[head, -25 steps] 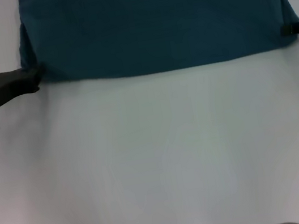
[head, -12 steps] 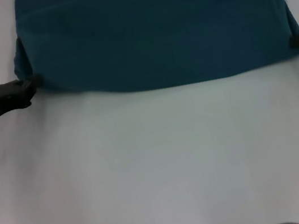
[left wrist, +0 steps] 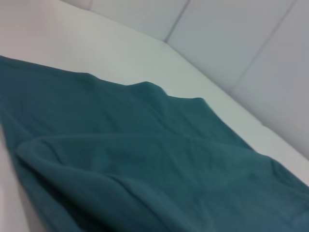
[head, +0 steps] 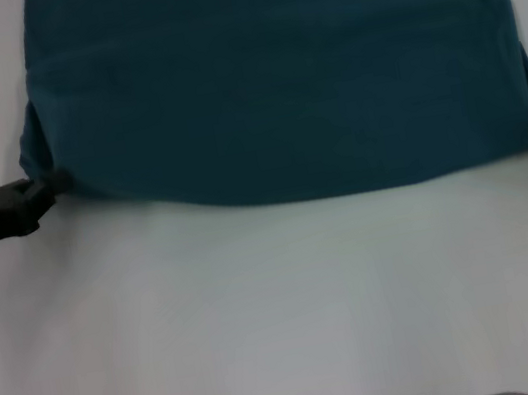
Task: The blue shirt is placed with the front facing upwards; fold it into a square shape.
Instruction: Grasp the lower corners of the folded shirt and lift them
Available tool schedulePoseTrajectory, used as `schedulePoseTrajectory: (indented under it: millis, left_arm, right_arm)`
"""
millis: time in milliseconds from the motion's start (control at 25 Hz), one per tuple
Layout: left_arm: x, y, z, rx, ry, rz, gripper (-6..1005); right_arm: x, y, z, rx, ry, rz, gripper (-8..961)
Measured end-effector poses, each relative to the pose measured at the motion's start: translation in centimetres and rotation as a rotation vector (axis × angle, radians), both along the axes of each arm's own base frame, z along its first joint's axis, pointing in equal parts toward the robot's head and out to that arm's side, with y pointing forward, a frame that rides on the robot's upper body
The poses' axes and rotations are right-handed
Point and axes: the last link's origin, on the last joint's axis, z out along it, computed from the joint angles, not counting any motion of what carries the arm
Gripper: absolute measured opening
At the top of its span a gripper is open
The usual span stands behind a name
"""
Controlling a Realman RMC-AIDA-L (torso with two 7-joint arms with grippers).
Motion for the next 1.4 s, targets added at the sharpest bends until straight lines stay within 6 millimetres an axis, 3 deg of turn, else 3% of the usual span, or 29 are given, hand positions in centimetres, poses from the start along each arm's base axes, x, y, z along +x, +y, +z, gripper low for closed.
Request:
schedulePoseTrajectory:
  millis: [280,640,1400]
  left_arm:
    - [0.3,-2.3,0.9,-0.104,-0.072,-0.051,-1]
    - [-0.6,-5.4,2.3,-0.179,-0.114,-0.045,-1]
    - [-2.0,-8.1,1.3,-0.342,-0.053,-0.017,0]
  right_arm:
    - [0.7,-4.0,0.6,0.017,0.007,0.071,19]
    - [1.2,-8.4,0.8,0.034,0.008,0.152,20]
    - [2.0,-11.3,0.5,0.03,0.009,0.115,20]
